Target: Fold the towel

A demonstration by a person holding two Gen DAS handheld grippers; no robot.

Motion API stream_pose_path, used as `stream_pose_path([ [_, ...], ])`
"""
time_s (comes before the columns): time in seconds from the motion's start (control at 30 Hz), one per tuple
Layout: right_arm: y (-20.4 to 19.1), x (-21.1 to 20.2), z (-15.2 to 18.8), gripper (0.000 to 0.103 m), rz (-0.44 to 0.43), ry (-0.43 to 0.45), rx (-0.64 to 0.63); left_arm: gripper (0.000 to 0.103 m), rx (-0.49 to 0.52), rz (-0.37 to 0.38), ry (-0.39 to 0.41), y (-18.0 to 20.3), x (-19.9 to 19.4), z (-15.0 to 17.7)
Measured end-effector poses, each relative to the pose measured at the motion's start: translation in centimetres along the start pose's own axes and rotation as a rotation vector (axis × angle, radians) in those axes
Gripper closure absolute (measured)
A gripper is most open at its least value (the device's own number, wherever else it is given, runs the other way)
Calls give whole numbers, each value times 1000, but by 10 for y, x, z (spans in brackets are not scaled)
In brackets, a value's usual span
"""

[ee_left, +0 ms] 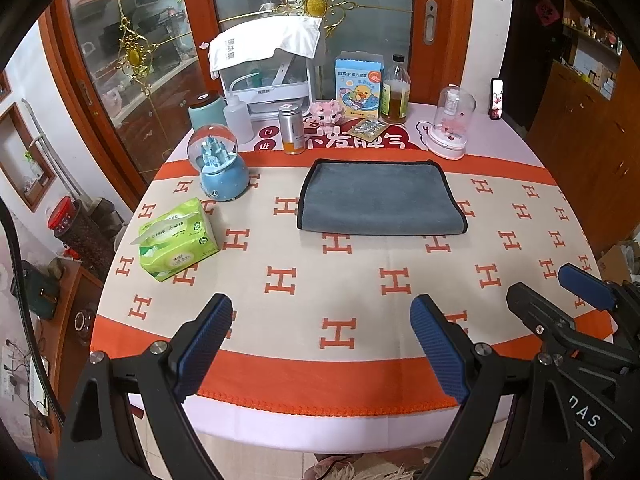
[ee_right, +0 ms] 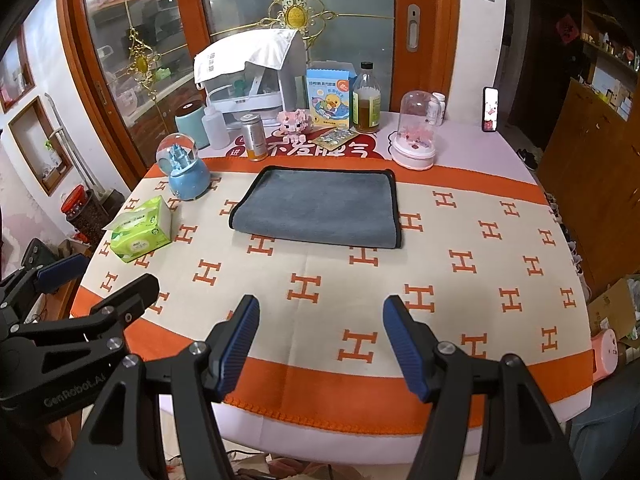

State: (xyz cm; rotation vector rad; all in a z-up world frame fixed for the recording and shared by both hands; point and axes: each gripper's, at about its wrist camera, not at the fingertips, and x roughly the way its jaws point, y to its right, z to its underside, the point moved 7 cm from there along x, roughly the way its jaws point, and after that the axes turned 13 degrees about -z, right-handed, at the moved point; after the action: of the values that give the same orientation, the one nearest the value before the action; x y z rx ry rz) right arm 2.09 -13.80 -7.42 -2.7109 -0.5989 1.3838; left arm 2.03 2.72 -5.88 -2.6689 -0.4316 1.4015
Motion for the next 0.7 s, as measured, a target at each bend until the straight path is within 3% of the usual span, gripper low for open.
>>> stream_pose_path([
  [0.7, -1, 2, -2, 38, 1, 2, 0, 13, 0, -1, 1, -6, 6, -1],
])
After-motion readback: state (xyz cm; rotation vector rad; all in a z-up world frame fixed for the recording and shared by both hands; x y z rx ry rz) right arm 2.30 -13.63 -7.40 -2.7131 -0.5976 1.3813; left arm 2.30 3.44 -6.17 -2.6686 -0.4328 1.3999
